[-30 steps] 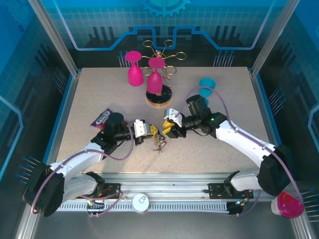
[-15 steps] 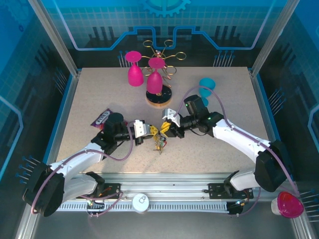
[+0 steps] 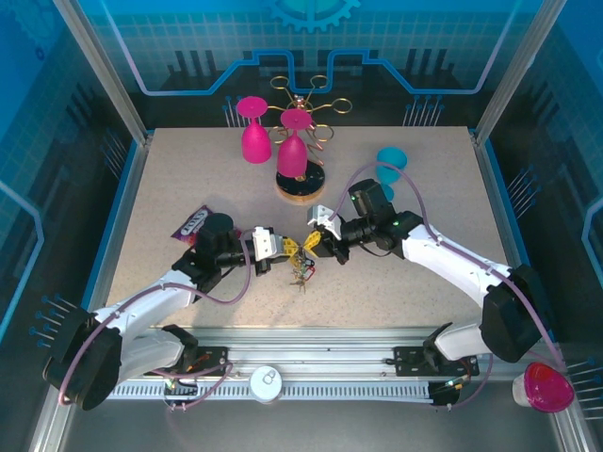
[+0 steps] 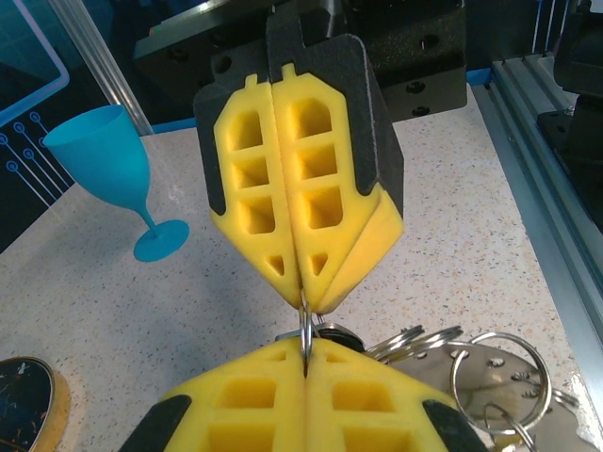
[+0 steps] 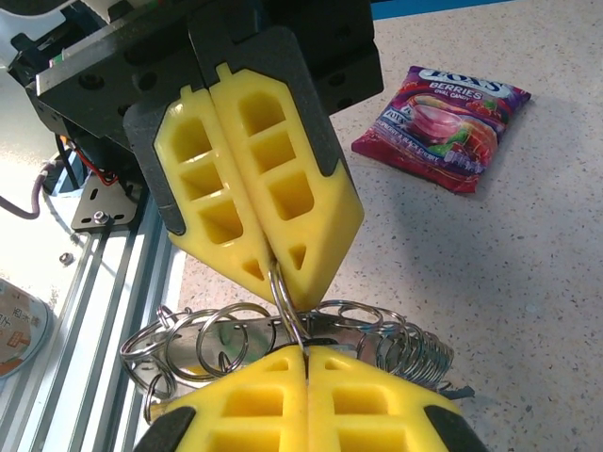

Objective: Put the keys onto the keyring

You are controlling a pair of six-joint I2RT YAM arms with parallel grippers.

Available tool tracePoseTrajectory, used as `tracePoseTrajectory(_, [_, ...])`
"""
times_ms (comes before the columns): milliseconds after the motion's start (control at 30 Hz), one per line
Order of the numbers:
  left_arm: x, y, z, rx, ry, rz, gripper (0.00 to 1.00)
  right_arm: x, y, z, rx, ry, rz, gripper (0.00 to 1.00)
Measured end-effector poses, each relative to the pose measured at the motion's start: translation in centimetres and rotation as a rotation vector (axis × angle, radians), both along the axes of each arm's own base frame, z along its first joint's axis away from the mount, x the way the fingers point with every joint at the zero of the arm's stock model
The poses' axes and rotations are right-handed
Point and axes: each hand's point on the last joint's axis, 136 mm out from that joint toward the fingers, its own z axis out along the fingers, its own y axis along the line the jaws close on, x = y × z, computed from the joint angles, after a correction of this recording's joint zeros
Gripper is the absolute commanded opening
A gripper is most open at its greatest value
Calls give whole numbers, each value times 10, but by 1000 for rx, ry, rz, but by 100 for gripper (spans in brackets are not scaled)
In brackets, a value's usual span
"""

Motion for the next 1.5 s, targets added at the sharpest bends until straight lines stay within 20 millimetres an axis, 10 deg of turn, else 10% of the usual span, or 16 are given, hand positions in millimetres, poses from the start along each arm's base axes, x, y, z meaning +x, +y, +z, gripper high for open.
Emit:
tracePoseTrajectory(300, [-3,0,-1,-9,19,-6,0,2,2,-19,-44,68,4,5])
tracePoseTrajectory(733, [-2,-1,6,-27,-5,-9,0,1,3,13,58,-44,-1,27])
tracePoseTrajectory(1200, [-2,-2,8,-35,-14,-14,0,0,11,11,76,-58,39,24])
tracePoseTrajectory(1500, [0,0,8,-40,3,-2,0,0,11,10,73,-83,50,0])
